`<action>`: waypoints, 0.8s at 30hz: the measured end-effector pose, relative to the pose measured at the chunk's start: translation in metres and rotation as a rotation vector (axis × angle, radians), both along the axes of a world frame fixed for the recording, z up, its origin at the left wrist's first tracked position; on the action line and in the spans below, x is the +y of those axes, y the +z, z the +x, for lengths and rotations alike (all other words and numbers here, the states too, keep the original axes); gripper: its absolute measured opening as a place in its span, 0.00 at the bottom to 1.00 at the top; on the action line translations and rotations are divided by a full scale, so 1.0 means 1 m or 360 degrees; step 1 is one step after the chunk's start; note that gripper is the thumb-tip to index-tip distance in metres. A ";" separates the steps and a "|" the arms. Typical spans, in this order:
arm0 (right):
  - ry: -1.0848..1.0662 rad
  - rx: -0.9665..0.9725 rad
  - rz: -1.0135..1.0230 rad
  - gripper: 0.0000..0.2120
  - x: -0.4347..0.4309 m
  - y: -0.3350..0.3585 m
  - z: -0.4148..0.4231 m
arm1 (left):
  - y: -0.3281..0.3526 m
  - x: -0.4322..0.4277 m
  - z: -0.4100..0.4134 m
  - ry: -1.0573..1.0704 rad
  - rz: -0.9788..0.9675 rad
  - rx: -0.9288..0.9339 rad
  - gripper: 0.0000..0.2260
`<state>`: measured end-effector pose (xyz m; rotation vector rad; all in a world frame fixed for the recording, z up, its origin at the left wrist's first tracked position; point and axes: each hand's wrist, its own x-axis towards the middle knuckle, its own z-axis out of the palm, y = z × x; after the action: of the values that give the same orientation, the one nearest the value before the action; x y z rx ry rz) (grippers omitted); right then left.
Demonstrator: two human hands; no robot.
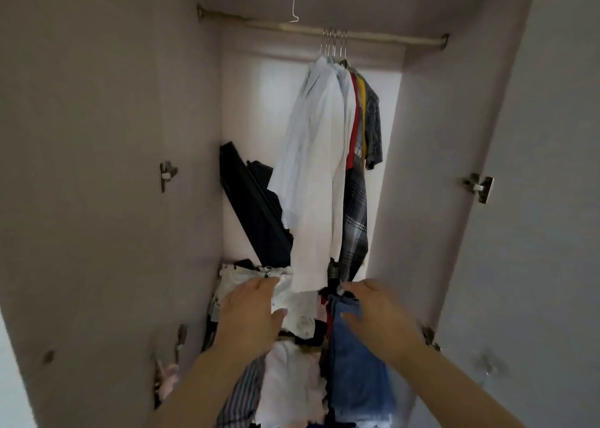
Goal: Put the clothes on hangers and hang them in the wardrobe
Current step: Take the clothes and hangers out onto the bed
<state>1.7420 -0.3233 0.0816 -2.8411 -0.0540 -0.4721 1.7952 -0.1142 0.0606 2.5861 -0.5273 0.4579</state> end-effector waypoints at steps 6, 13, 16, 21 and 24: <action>0.0113 -0.0259 -0.0121 0.24 -0.007 0.080 0.118 | 0.075 -0.022 0.112 -0.0007 -0.0235 -0.0140 0.25; 0.0293 -0.0604 -0.0311 0.23 -0.021 0.184 0.254 | 0.156 -0.063 0.231 0.0015 -0.0418 -0.0338 0.26; 0.0375 -0.0767 -0.0360 0.22 -0.021 0.223 0.296 | 0.186 -0.078 0.266 0.0041 -0.0473 -0.0423 0.25; 0.0243 -0.1152 -0.0564 0.19 -0.017 0.301 0.378 | 0.235 -0.105 0.333 0.0149 -0.0578 -0.0609 0.24; 0.0049 -0.1140 -0.0662 0.19 -0.012 0.331 0.417 | 0.248 -0.115 0.360 0.0166 -0.0558 -0.0684 0.24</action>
<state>2.1590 -0.3351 0.4123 -2.8689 -0.3639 -1.6036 2.1553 -0.2292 0.3091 2.1864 -0.4061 1.0547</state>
